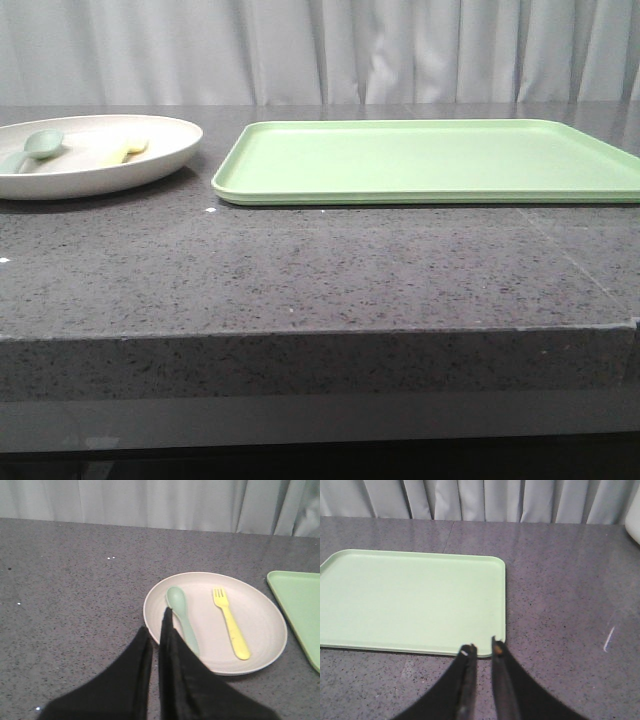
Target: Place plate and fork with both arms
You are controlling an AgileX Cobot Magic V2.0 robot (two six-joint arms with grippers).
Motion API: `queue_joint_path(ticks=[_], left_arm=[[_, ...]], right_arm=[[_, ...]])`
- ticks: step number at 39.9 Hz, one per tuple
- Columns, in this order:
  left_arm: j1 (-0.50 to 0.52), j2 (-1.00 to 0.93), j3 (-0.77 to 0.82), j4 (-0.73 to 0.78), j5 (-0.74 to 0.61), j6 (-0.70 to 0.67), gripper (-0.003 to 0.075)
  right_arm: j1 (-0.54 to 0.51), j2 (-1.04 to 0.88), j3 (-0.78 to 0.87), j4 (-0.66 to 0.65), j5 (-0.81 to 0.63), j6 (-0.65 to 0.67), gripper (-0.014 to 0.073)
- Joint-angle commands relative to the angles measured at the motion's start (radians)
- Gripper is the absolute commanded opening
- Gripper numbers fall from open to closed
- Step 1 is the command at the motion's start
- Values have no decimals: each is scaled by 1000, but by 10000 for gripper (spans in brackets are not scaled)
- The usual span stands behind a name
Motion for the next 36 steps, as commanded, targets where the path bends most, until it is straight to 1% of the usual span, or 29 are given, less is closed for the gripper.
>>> queue_joint_path(ticks=[1, 2, 3, 5, 7, 8, 24, 30, 32, 36], left_arm=[[-7, 9, -33, 80, -89, -9, 323], [-7, 9, -33, 94, -89, -9, 398], [-7, 9, -33, 102, -89, -9, 452], [-7, 9, -33, 103, -89, -9, 566], [-7, 9, -33, 101, -89, -9, 619], [-7, 9, -33, 101, -89, -9, 629], [-7, 11, -33, 92, -105, -9, 630], [-7, 21, -33, 68, -112, -9, 630], [-7, 31, -40, 68, -95, -9, 630], [-7, 78, -89, 68, 22, -9, 630]], right_arm=[[-2, 13, -34, -50, -73, -7, 416], [-2, 13, -34, -50, -74, -7, 468], [-2, 13, -34, -50, -74, -7, 527], [-2, 13, -34, -50, -76, -7, 599], [-2, 13, -34, -50, -77, -7, 631], [-2, 13, -34, -50, -77, -7, 640], [-2, 13, -34, -50, -77, -7, 635], [-2, 13, -34, -50, -77, -7, 635], [-2, 13, -34, -50, -77, -7, 635], [-2, 13, -34, -50, -80, -7, 635]])
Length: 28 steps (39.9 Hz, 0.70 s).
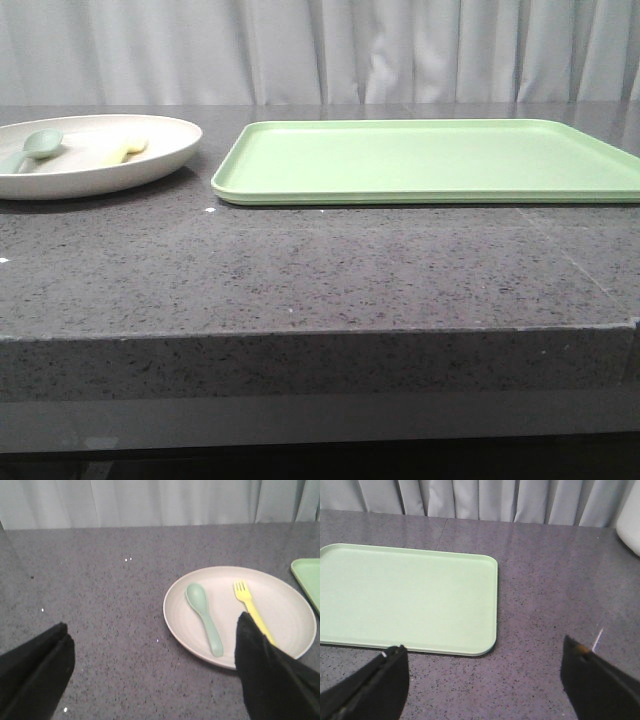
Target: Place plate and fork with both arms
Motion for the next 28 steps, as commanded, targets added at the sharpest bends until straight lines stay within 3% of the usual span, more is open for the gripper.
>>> queue_joint_path(ticks=[1, 12, 19, 24, 28], left_arm=[[-7, 55, -83, -8, 29, -9, 630], [-1, 317, -278, 31, 240, -9, 630], [89, 524, -424, -20, 364, -6, 630], [171, 636, -496, -192, 379, 102, 630], [235, 731, -548, -435, 407, 259, 630]], right_arm=[[-2, 13, -34, -12, -82, -7, 635], [-2, 13, -34, -12, -82, -7, 635], [-2, 13, -34, -12, -82, -7, 635], [-2, 13, -34, -12, -82, -7, 635], [-2, 13, -34, -12, -82, -7, 635]])
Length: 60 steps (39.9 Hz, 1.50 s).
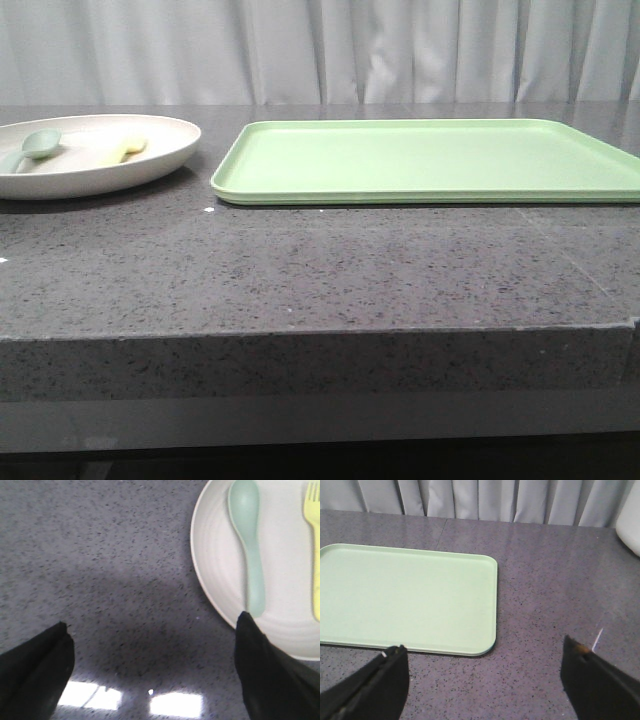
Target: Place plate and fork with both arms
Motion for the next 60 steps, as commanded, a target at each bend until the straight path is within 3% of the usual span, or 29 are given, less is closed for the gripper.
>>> queue_joint_path(ticks=[1, 4, 13, 31, 46, 60], left_arm=[[46, 57, -78, -237, -9, 141, 630], [64, 125, -113, -336, 3, 173, 630], [63, 287, -200, -418, 7, 174, 630], [58, 429, -250, -474, 0, 223, 619], [22, 474, -266, -469, -6, 249, 430], [22, 474, -266, -445, -7, 249, 164]], right_arm=[[-2, 13, -34, -12, -82, -7, 635], [-2, 13, -34, -12, -82, -7, 635], [-2, 13, -34, -12, -82, -7, 635], [-2, 13, -34, -12, -75, -7, 635], [-2, 13, -34, -12, -75, -7, 635], [-2, 13, -34, -12, -75, -7, 635]])
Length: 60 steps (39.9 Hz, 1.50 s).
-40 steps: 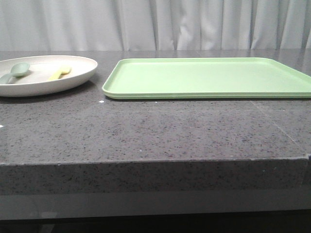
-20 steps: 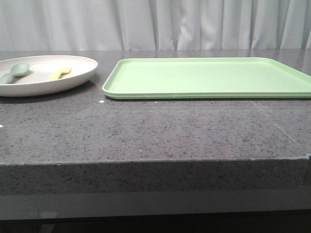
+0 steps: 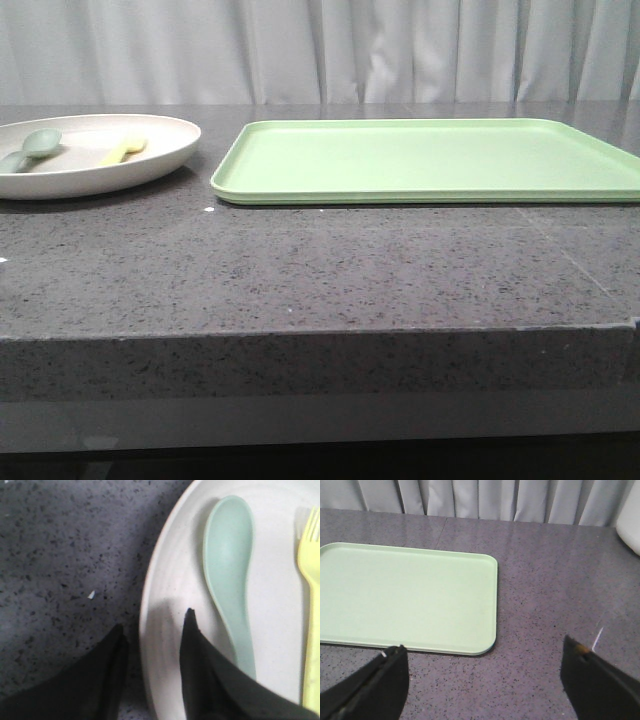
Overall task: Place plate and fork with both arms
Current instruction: 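Grasp the cream plate rim with the left gripper, then lift the plate with the left gripper and carry it over the tray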
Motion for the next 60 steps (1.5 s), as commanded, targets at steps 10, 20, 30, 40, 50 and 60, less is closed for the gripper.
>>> queue_joint_path(ticks=[10, 20, 30, 40, 50, 60], left_arm=[[-5, -46, -30, -27, -82, 5, -2], [-5, -46, -55, -27, -20, 5, -18], [-5, -46, -181, -29, 114, -75, -18], [-61, -46, -281, -27, 126, -171, -18], [-188, -42, -361, -19, 89, -274, -18], [-359, 19, -478, 121, 74, -457, -18]], right_arm=[[-2, 13, -34, -11, -78, -7, 635], [-2, 13, -34, -11, -78, -7, 635], [-2, 13, -34, -11, -78, -7, 635], [-2, 13, -34, -11, -79, -7, 635], [-2, 13, -34, -11, -78, -7, 635], [-2, 13, -34, -11, -78, -7, 635]])
